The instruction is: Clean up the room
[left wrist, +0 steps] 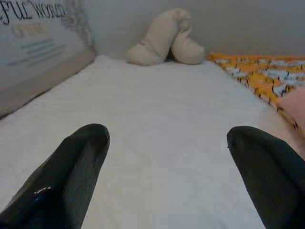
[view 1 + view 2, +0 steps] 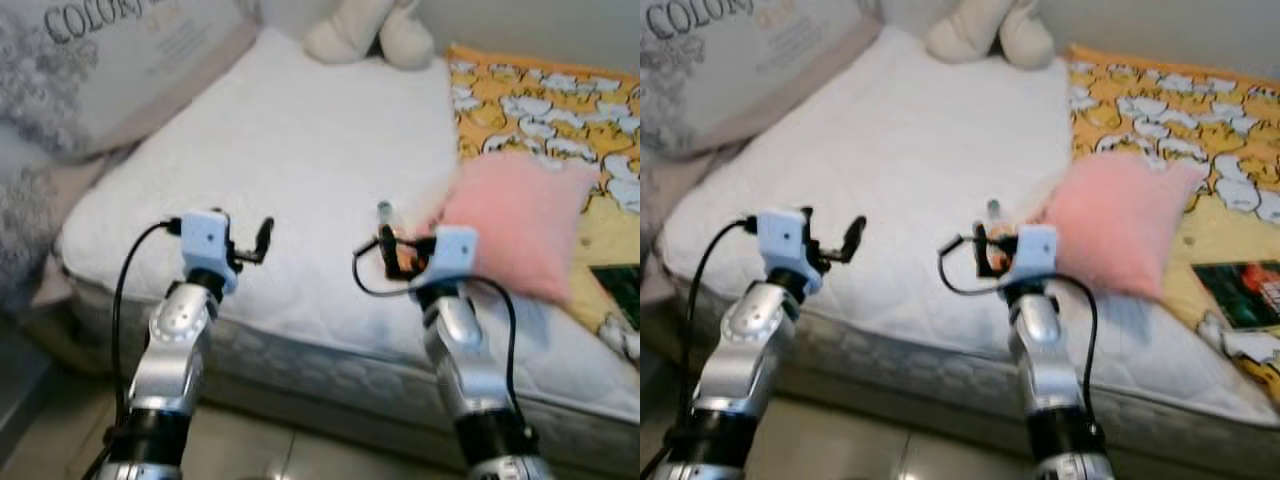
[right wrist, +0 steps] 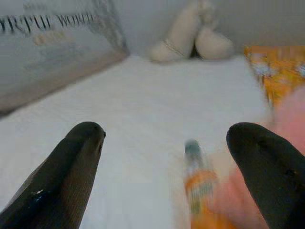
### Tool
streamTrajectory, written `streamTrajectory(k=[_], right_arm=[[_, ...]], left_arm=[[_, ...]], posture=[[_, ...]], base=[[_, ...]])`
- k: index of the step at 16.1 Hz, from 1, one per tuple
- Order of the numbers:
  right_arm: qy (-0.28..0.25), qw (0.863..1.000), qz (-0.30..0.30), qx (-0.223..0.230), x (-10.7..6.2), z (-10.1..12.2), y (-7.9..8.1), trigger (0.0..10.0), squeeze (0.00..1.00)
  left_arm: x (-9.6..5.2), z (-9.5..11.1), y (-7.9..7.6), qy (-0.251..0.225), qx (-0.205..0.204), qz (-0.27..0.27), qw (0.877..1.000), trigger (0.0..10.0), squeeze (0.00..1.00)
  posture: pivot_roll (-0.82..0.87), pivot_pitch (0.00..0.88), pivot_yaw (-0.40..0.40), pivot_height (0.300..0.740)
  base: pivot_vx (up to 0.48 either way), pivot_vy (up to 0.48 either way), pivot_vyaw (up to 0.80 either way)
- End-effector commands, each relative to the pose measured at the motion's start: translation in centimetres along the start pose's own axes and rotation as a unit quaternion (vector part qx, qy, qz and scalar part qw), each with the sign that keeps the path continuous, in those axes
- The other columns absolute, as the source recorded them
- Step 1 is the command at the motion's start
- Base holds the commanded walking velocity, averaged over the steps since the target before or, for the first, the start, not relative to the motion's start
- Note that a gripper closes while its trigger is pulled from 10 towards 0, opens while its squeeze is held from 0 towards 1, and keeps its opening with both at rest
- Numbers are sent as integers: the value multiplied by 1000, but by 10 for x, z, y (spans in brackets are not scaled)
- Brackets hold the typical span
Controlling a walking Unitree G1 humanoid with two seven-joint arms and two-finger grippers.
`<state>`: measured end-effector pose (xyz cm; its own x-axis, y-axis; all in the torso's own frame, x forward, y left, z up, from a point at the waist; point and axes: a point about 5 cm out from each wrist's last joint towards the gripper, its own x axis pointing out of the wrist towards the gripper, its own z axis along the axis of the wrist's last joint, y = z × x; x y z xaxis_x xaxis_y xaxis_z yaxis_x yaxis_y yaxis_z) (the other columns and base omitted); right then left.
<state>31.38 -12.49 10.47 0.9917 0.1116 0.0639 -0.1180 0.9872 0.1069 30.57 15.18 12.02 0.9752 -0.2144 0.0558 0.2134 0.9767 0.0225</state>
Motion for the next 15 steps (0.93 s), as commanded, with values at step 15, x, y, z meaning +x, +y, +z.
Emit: streamTrajectory(k=[15], right_arm=[[40,997,-58,-23,53,26,-27,10000,0]], left_arm=[[4,3,-27,-1,49,-59,997,10000,0]], posture=[[67,0,-25,727]], base=[[304,-140,0]])
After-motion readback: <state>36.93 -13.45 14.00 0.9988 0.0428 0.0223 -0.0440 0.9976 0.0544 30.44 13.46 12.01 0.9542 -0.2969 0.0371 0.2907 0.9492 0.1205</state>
